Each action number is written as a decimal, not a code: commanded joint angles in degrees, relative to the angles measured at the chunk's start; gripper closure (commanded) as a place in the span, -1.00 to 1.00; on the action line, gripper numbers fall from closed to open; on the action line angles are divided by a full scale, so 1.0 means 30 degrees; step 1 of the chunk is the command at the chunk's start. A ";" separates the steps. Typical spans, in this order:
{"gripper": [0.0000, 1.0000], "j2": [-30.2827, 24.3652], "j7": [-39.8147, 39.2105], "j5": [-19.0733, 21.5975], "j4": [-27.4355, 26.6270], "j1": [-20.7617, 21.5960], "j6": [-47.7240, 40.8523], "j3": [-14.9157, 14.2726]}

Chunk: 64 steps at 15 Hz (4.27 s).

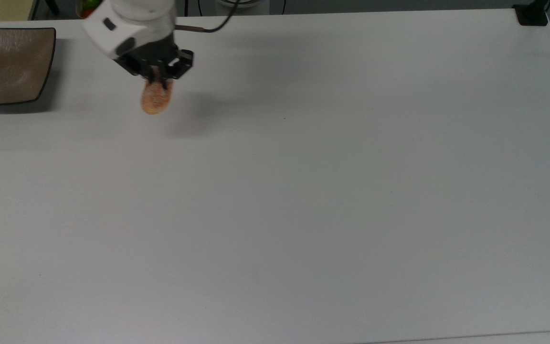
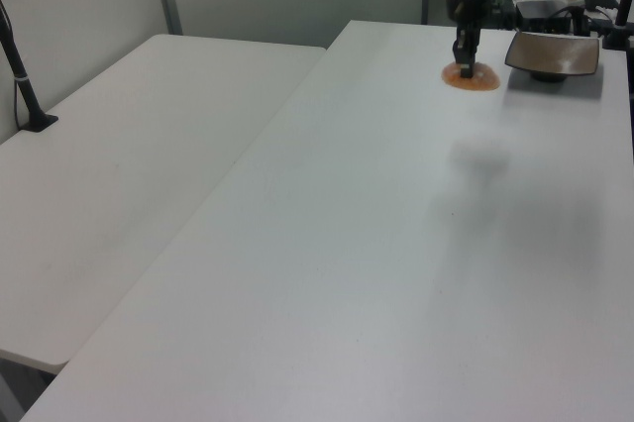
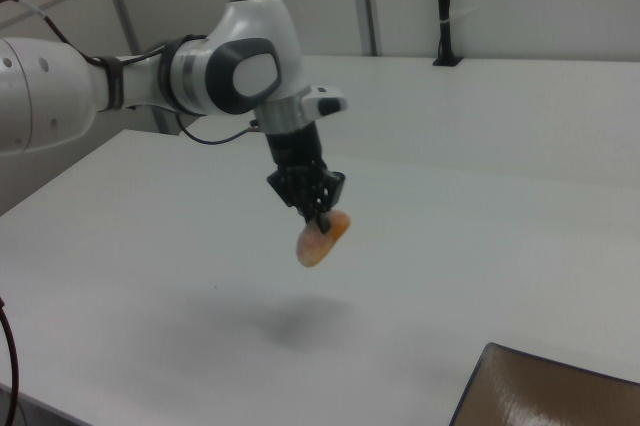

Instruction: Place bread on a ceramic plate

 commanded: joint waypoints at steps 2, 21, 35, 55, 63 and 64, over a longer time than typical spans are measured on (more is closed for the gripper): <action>0.59 -0.0556 -0.2859 0.0465 -0.0399 -0.0300 0.0431 -0.2179; 0.55 0.1667 -0.7903 0.0758 -0.2039 -0.3873 0.7343 -0.7516; -1.00 0.3282 -0.7494 0.0817 -0.1952 -0.4372 0.7493 -0.7340; -1.00 -0.3104 0.1204 0.3161 0.1767 -0.2966 -0.4721 0.0915; -1.00 -0.3223 0.3991 0.3161 0.1799 -0.1916 -0.4900 0.4642; -1.00 -0.3135 0.4166 0.3132 0.1770 -0.1534 -0.4900 0.4642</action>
